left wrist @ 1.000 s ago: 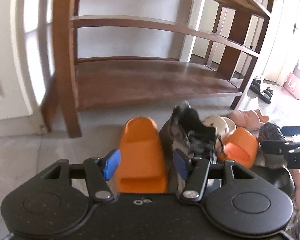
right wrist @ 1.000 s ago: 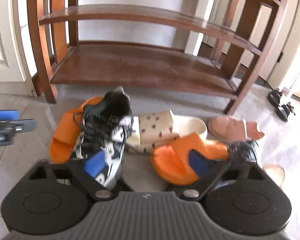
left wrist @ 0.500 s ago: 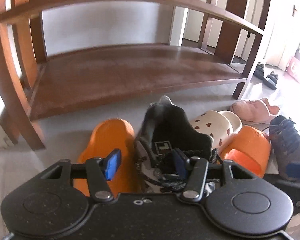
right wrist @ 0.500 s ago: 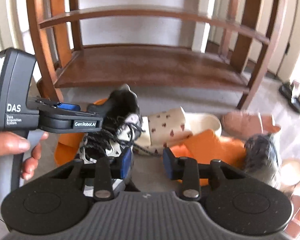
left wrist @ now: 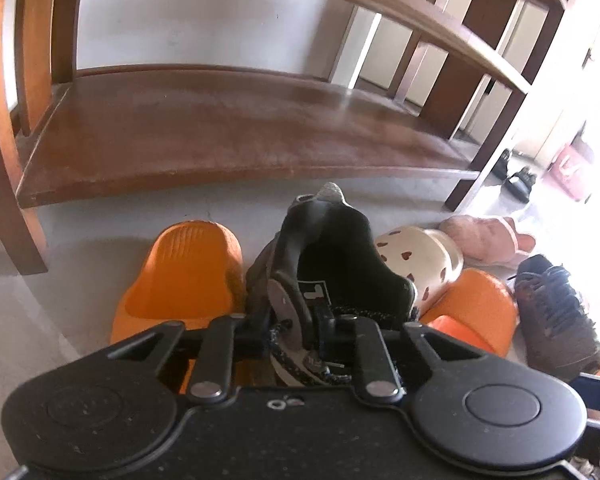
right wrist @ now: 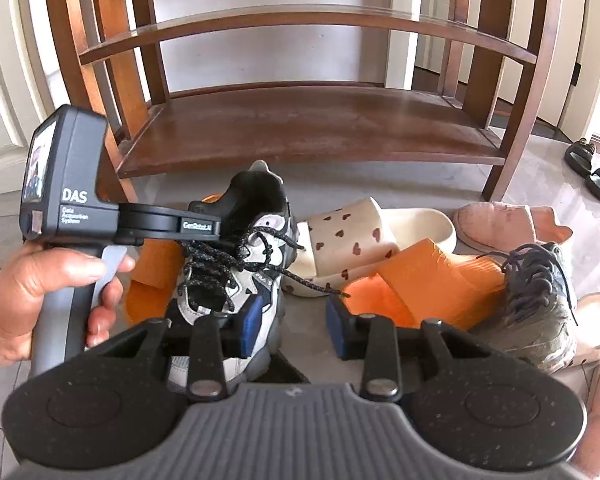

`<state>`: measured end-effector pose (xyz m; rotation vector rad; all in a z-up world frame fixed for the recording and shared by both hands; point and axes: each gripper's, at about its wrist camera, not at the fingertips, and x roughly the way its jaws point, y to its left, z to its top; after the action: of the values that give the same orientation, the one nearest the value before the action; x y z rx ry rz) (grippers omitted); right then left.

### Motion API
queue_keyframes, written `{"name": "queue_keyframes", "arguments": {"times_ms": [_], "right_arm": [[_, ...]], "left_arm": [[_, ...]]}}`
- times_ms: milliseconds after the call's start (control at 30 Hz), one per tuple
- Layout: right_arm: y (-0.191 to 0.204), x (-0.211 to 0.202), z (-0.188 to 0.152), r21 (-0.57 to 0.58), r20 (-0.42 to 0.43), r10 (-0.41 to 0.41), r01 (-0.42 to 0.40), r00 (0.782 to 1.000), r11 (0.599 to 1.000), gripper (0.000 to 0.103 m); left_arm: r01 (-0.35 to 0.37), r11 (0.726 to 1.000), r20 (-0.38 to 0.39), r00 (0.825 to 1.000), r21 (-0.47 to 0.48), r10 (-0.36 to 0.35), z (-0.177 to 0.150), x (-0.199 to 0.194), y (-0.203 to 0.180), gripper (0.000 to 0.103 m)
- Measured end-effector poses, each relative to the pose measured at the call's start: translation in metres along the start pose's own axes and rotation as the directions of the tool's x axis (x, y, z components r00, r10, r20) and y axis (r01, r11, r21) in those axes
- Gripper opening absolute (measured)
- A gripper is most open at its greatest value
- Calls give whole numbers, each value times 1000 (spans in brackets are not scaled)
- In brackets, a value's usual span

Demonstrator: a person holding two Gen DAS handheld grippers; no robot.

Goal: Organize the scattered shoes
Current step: 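Carry the sneaker with the left gripper beside the other sneakers and release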

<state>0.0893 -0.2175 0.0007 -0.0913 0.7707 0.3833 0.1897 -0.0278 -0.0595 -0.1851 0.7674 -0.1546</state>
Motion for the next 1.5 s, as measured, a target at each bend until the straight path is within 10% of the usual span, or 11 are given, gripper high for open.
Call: {"name": "queue_keyframes", "arguments": {"times_ms": [533,833,1033,1200,1500], "right_arm": [[15,-20,2,-30,70,13,-11,997,999,39],[58,-21,1,-112,73,82,-74,994,991,39],[94,-15,-3,-194,52,130,-118,990,974,39],[126,-9,-7,-255,21,169,-158,985,954,39],[154,-1,-19,-327,-47,177,-182,983,927,40]], "left_arm": [[55,997,130,990,-61,-47,-38,-119,22,14],[-153,975,70,984,-159,165,-95,-183,79,13],[-303,937,158,930,-175,331,-113,-232,121,0],[-340,923,138,920,-182,366,-113,-247,142,0],[-261,932,-21,964,-252,264,-120,-214,139,32]]}}
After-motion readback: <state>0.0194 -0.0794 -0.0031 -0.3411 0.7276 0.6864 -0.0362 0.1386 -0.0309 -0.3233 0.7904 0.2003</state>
